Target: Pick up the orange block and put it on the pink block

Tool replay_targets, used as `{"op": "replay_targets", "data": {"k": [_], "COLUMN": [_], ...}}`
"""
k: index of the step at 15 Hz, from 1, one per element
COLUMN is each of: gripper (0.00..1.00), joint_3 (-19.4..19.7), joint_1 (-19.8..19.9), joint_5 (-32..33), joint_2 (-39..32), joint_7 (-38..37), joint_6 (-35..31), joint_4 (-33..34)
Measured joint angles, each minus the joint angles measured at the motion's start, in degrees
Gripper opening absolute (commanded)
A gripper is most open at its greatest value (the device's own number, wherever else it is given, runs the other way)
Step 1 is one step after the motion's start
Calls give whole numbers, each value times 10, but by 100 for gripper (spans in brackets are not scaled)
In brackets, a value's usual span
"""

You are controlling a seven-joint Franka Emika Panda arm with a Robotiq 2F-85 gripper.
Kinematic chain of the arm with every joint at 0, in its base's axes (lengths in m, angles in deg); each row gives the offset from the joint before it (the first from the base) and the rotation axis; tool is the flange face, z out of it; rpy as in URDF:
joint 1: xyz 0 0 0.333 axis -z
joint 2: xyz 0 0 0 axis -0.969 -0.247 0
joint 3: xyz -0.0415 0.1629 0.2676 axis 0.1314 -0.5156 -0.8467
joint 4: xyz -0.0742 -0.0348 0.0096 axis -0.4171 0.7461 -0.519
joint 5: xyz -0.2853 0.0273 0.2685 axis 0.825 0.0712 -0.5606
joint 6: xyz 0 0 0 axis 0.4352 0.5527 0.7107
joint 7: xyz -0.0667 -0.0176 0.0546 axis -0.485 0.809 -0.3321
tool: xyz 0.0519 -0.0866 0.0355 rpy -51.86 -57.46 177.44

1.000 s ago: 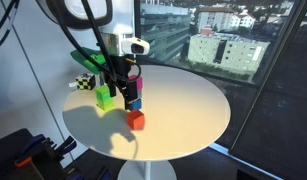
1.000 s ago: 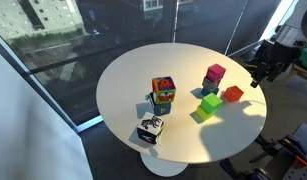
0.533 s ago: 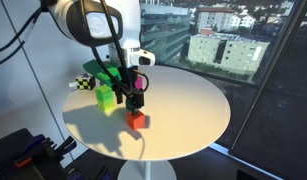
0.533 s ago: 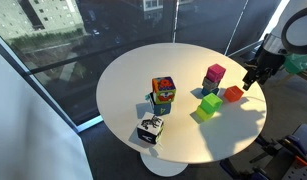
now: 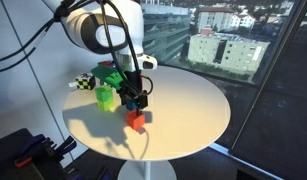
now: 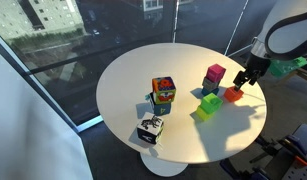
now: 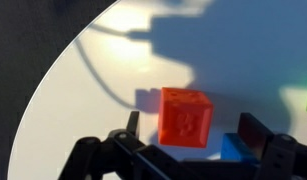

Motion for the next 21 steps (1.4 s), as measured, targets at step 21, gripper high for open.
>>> {"op": "replay_targets", "data": {"k": [21], "gripper": [75], "joint_3": [-3], "joint_1": [-7], "joint_5": [0], "joint_2": [-71], "joint_7": [-1], "joint_6": [-88], "joint_4": [7]}}
